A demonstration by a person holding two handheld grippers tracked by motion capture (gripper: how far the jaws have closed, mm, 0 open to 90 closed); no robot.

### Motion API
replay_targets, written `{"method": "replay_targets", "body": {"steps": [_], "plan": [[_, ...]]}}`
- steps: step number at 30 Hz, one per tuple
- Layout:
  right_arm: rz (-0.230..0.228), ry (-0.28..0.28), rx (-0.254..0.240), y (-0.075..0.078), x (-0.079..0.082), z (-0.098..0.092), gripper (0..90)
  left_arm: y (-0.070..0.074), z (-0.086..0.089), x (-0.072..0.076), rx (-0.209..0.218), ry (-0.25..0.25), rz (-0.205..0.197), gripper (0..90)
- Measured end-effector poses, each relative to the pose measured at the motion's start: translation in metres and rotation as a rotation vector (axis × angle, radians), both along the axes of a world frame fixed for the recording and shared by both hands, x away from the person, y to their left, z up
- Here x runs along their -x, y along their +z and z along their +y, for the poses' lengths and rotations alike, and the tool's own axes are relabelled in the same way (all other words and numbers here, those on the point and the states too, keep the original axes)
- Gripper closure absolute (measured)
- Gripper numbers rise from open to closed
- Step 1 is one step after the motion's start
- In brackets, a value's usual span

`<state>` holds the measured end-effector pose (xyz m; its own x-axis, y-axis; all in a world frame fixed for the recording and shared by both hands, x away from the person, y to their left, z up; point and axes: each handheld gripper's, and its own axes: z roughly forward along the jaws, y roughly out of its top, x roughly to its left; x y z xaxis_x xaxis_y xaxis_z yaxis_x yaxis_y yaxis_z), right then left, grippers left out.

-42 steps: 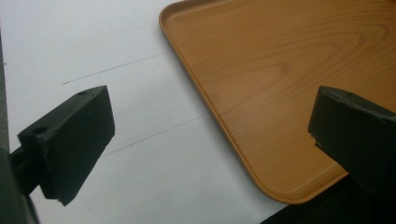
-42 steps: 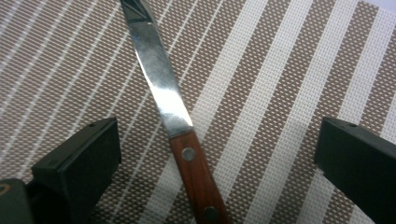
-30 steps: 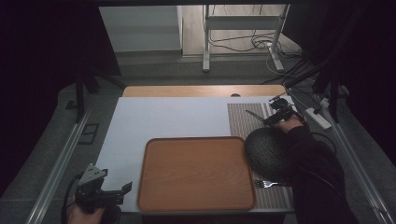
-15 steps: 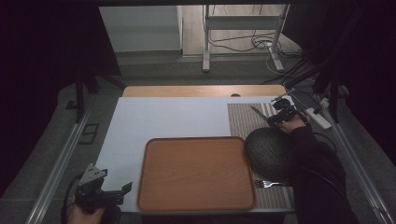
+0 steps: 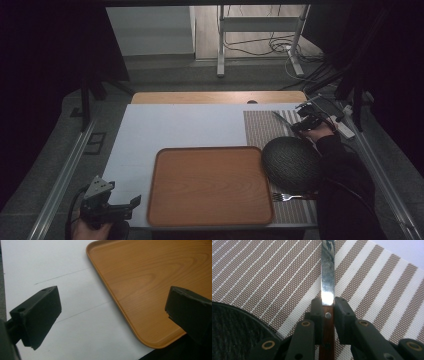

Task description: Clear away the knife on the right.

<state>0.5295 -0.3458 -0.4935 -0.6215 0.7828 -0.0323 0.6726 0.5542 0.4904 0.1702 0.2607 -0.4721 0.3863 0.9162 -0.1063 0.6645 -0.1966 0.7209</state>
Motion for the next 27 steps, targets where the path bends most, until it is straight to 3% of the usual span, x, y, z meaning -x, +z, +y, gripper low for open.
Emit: {"method": "replay_targets", "body": {"steps": [9, 15, 27], "plan": [[-0.022, -0.013, 0.028, 0.015, 0.007, -0.004, 77.8, 0.0, 0.0, 0.0, -0.002, 0.0, 0.001, 1.2], [-0.021, -0.039, -0.02, 0.024, 0.014, 0.0, 77.8, 0.0, 0.0, 0.0, -0.003, 0.001, 0.0, 1.2], [-0.025, -0.015, -0.061, 0.031, 0.034, 0.021, 77.8, 0.0, 0.0, 0.0, 0.006, 0.005, 0.002, 1.2]]}}
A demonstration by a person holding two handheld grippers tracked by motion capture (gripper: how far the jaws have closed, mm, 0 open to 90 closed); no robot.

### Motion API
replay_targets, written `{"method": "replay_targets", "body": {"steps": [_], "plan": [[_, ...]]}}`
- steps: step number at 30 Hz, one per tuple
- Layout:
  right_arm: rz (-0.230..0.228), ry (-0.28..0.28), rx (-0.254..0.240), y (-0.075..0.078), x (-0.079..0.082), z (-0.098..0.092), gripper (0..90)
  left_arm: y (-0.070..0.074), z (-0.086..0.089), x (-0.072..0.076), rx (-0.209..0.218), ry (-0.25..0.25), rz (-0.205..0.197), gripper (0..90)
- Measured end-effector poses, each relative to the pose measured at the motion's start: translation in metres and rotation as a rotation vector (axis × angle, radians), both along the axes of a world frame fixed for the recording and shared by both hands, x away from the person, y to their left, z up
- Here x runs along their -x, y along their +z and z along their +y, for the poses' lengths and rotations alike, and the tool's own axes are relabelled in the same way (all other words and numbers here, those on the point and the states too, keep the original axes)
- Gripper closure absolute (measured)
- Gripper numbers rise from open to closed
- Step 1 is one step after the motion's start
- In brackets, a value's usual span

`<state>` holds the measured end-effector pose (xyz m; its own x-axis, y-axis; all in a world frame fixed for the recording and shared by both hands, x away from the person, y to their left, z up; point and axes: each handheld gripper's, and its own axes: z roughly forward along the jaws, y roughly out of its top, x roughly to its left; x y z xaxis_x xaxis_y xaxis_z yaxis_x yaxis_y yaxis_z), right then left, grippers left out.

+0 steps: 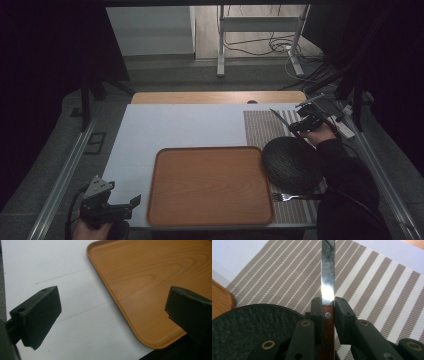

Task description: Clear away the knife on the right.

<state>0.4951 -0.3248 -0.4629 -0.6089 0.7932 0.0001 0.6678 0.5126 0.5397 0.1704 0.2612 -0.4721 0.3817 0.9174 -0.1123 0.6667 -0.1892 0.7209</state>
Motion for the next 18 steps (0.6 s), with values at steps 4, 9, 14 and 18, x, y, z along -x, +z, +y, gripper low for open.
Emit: {"method": "replay_targets", "body": {"steps": [4, 9, 14, 18], "plan": [[-0.001, 0.02, -0.015, 0.002, 0.012, 0.009, 77.8, 0.0, 0.001, 0.0, 0.003, 0.003, 0.003, 1.2], [-0.003, 0.041, -0.014, 0.002, 0.025, 0.019, 77.8, 0.0, 0.001, -0.001, 0.004, 0.006, 0.006, 1.2], [-0.004, 0.069, 0.001, 0.0, 0.038, 0.029, 77.8, 0.0, 0.001, -0.001, 0.008, 0.007, 0.008, 1.2], [0.002, 0.075, -0.005, 0.0, 0.046, 0.033, 77.8, 0.0, 0.001, -0.001, 0.008, 0.007, 0.008, 1.2]]}}
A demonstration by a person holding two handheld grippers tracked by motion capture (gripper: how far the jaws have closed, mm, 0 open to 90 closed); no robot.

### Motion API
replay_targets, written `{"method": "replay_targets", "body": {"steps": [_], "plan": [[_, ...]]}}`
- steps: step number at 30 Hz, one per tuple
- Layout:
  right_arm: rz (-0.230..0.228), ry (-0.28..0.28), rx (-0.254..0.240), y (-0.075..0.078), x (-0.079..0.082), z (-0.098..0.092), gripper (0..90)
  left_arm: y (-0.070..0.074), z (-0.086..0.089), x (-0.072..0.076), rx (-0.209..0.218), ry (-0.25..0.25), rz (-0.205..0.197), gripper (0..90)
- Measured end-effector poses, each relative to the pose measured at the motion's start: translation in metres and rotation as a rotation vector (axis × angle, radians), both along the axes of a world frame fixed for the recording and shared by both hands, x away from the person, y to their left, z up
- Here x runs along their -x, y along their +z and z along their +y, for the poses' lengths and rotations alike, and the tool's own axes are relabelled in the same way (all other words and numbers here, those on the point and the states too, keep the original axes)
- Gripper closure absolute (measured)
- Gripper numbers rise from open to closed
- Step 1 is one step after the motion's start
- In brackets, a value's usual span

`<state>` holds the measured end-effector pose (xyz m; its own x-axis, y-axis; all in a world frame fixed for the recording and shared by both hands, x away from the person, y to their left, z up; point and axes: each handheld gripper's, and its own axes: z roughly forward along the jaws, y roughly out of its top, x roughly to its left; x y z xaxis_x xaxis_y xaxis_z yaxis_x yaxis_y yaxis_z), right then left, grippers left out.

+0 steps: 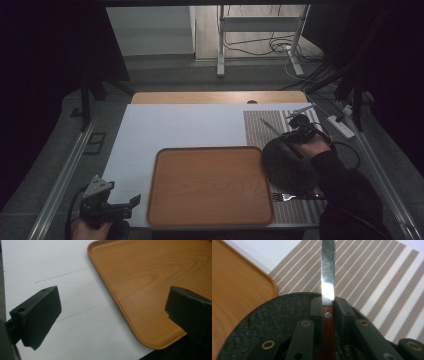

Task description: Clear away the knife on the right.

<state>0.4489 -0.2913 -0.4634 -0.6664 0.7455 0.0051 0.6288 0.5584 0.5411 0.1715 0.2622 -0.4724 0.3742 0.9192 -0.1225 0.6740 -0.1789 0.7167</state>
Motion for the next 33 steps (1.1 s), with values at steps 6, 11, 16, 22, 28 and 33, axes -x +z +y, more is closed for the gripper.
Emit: {"method": "replay_targets", "body": {"steps": [6, 11, 16, 22, 28, 33], "plan": [[0.002, 0.024, -0.014, 0.001, 0.018, 0.01, 77.8, 0.0, 0.0, 0.0, 0.001, 0.001, 0.001, 1.2], [-0.005, 0.049, -0.029, 0.003, 0.036, 0.019, 77.7, 0.0, 0.0, 0.0, 0.001, 0.001, 0.002, 1.2], [-0.004, 0.059, -0.028, 0.002, 0.051, 0.026, 77.7, 0.0, 0.0, -0.001, 0.002, 0.001, 0.003, 1.2], [0.007, 0.091, -0.028, 0.001, 0.071, 0.037, 77.7, 0.0, 0.0, -0.001, 0.003, -0.001, 0.003, 1.2], [0.005, 0.111, -0.017, -0.001, 0.084, 0.046, 77.7, 0.0, 0.0, -0.001, 0.002, -0.001, 0.003, 1.2], [0.0, 0.128, -0.008, -0.001, 0.097, 0.053, 77.7, 0.0, 0.0, -0.001, 0.0, -0.001, 0.003, 1.2]]}}
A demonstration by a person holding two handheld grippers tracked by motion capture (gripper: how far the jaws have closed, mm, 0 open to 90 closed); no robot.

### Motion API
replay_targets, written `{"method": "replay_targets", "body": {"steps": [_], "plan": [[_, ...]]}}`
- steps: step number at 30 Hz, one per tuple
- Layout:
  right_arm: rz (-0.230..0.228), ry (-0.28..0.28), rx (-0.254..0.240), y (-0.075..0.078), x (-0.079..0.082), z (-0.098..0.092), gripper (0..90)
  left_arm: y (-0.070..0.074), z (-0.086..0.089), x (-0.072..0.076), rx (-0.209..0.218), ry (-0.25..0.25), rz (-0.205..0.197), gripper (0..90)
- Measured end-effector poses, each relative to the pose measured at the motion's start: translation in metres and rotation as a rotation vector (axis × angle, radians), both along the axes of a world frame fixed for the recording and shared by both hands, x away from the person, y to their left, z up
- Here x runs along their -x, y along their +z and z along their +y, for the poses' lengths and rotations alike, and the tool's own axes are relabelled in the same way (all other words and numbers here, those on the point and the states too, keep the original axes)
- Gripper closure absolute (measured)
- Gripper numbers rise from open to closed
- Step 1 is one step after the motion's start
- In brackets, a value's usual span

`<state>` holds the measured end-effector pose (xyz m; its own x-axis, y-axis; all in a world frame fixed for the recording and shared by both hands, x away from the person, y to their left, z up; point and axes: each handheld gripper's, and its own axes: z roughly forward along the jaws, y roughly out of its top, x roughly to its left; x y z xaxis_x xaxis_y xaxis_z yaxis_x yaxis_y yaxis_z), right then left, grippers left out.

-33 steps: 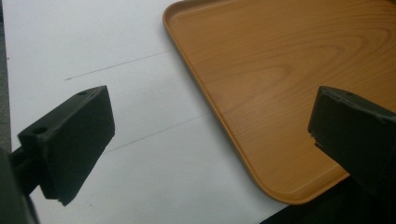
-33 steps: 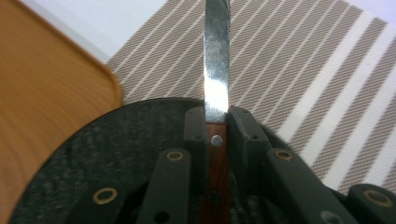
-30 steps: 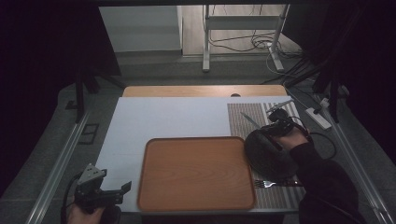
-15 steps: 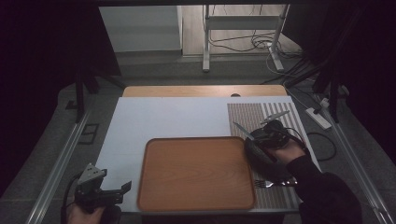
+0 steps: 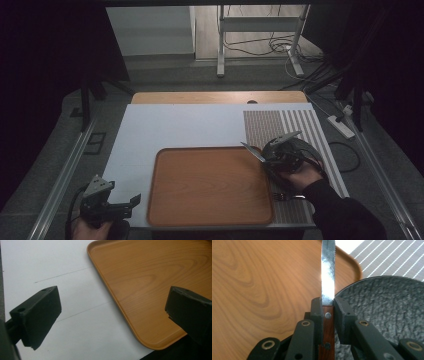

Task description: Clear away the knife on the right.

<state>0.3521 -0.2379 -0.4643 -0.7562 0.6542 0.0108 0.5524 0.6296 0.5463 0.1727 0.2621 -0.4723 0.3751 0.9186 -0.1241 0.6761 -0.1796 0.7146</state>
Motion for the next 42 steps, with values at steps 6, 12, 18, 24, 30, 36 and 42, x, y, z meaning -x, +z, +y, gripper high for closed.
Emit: {"method": "replay_targets", "body": {"steps": [6, 12, 18, 24, 30, 36, 42], "plan": [[0.015, 0.015, 0.005, -0.003, 0.016, 0.009, 77.7, 0.0, 0.0, 0.0, 0.0, -0.002, 0.0, 1.2], [0.028, 0.037, 0.008, -0.007, 0.025, 0.02, 77.7, 0.0, -0.001, -0.001, -0.001, -0.003, -0.001, 1.2], [0.043, 0.057, 0.007, -0.01, 0.03, 0.033, 77.7, 0.0, -0.001, -0.001, -0.002, -0.003, -0.001, 1.2], [0.054, 0.084, 0.006, -0.014, 0.033, 0.047, 77.7, 0.0, -0.001, 0.0, -0.003, -0.003, -0.001, 1.2], [0.061, 0.102, 0.007, -0.018, 0.036, 0.061, 77.7, 0.0, -0.001, 0.0, -0.006, -0.005, -0.001, 1.2], [0.072, 0.106, 0.036, -0.032, 0.035, 0.068, 77.6, 0.0, -0.001, 0.0, -0.007, -0.007, -0.002, 1.2], [0.088, 0.117, 0.059, -0.04, 0.035, 0.07, 76.9, 0.0, -0.001, 0.0, -0.008, -0.007, -0.001, 1.2]]}}
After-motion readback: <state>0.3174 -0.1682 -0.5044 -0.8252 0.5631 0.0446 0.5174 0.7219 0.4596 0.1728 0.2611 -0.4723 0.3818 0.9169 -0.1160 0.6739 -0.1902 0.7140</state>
